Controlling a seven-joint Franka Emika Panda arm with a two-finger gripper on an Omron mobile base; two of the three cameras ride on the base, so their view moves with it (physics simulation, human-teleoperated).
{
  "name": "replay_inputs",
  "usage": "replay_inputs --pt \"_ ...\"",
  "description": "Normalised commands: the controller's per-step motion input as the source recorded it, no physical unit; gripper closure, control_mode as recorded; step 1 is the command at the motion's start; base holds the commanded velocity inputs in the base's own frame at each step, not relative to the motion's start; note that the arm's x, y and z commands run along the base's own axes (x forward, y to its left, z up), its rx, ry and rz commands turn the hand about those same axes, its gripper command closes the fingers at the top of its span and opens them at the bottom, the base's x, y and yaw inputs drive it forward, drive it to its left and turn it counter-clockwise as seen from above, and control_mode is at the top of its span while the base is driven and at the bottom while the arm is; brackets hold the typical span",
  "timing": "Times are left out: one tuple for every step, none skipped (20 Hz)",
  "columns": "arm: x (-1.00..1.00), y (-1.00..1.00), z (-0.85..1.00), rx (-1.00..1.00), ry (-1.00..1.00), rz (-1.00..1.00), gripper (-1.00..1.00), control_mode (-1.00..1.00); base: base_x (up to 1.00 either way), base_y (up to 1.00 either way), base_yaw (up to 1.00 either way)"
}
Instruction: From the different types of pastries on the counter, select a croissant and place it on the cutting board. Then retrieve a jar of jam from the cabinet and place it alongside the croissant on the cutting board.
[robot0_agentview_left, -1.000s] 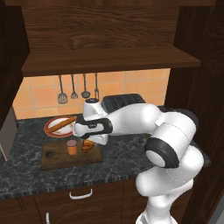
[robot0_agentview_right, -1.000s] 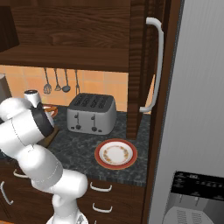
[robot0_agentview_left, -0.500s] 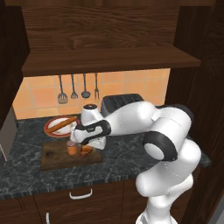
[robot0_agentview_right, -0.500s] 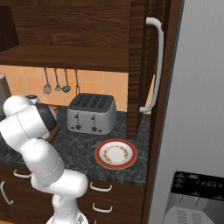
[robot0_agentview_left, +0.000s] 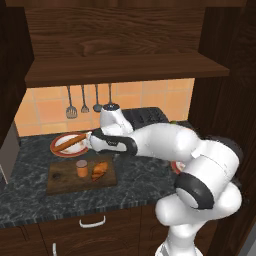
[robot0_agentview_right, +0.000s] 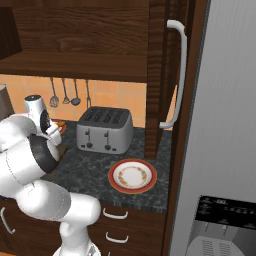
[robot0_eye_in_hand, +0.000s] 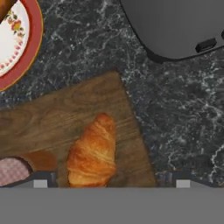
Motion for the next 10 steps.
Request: replay_inputs --pt "-0.58 -0.29 1.00 -0.03 -0.24 0.08 -1.00 -1.00 0.00 0.00 0.00" --pt "-1.00 -0.18 0.68 0.00 -0.22 0.08 -1.00 -1.00 0.00 0.00 0.00" --pt "-1.00 0.00 0.09 0.00 -0.28 0.09 -1.00 -1.00 0.00 0.00 0.00" --pt "-1.00 0.00 0.00 0.00 -0.34 0.11 -1.00 -1.00 0.00 0.00 0.00" --pt "-1.00 0.00 0.11 0.00 -0.40 0.11 -1.00 -1.00 0.00 0.00 0.00" --pt "-1.00 0.23 0.34 0.00 -0.46 0.10 -1.00 -1.00 0.00 0.00 0.00" --pt "-1.00 0.26 0.54 -0.02 -0.48 0.11 -1.00 -1.00 0.00 0.00 0.00" --pt "-1.00 0.21 0.69 0.00 -0.47 0.11 -1.00 -1.00 0.00 0.00 0.00" --pt "-1.00 0.22 0.61 0.00 -0.47 0.09 -1.00 -1.00 0.00 0.00 0.00" --pt "-1.00 0.15 0.59 0.00 -0.48 0.08 -1.00 -1.00 0.00 0.00 0.00"
